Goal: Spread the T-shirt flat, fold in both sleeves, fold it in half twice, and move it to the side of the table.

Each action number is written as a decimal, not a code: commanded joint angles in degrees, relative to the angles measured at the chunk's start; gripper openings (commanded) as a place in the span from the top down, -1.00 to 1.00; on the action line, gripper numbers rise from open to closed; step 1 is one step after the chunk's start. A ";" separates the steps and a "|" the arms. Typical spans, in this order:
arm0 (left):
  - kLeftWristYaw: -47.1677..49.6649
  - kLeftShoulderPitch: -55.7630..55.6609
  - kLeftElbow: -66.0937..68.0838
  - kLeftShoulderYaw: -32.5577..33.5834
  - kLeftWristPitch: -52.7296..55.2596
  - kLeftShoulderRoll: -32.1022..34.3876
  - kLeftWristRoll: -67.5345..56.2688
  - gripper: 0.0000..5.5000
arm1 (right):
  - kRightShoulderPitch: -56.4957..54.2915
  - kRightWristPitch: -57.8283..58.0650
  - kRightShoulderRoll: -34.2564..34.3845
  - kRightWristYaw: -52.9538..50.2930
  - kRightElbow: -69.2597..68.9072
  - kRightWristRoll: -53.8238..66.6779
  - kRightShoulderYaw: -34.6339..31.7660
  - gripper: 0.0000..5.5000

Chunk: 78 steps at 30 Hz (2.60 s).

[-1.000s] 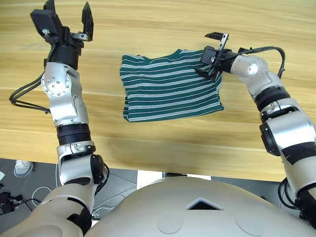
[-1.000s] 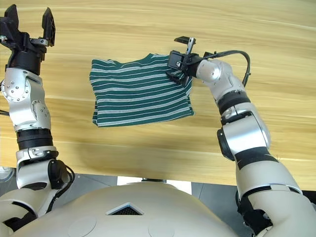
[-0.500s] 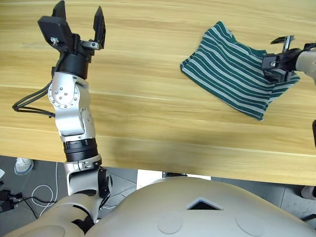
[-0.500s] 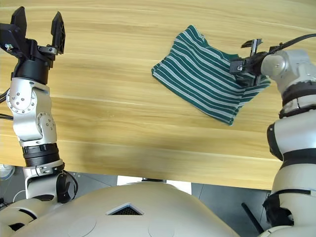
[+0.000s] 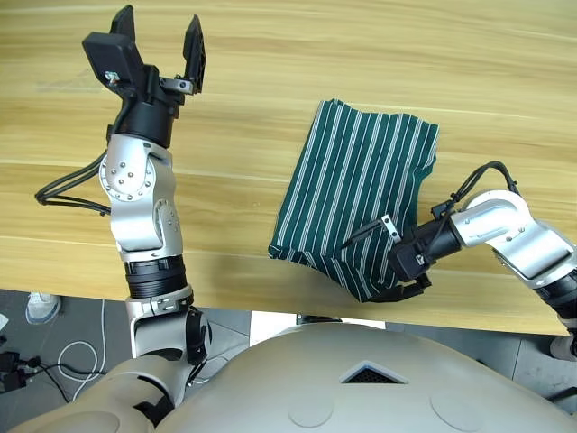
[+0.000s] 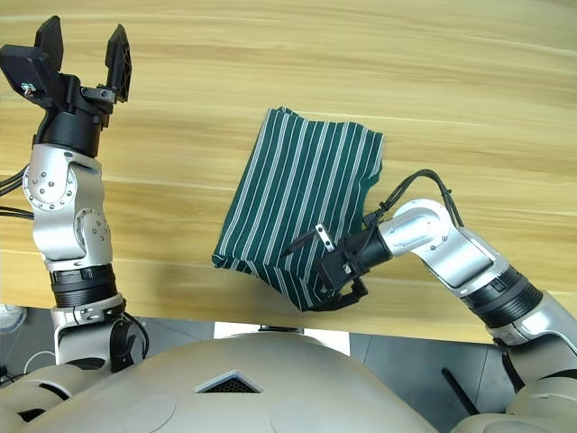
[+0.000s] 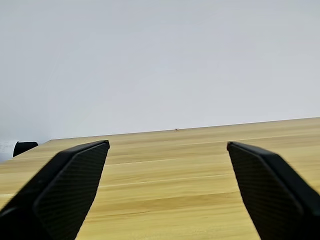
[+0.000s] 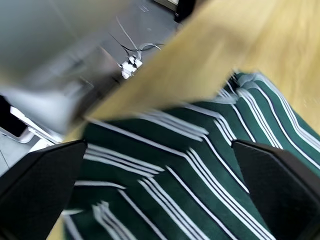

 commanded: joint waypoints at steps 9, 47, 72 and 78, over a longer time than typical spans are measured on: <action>-8.98 9.54 -7.10 -3.63 -0.94 6.48 2.52 -0.59 | 7.18 5.52 0.08 -2.14 -1.32 5.37 -13.49 -0.95; -1.20 15.92 10.28 -30.11 -64.51 37.41 65.70 -0.59 | 17.35 -50.05 10.73 -31.78 28.36 -24.60 -25.63 -0.95; 3.99 14.29 13.27 -34.18 -62.88 39.31 68.39 0.73 | 25.76 -67.19 -1.25 -34.85 34.26 -24.23 -21.00 -0.96; 3.29 14.53 12.64 -34.54 -62.16 39.23 65.98 0.98 | 21.24 -65.21 3.14 -37.20 34.54 -31.13 -21.08 -0.96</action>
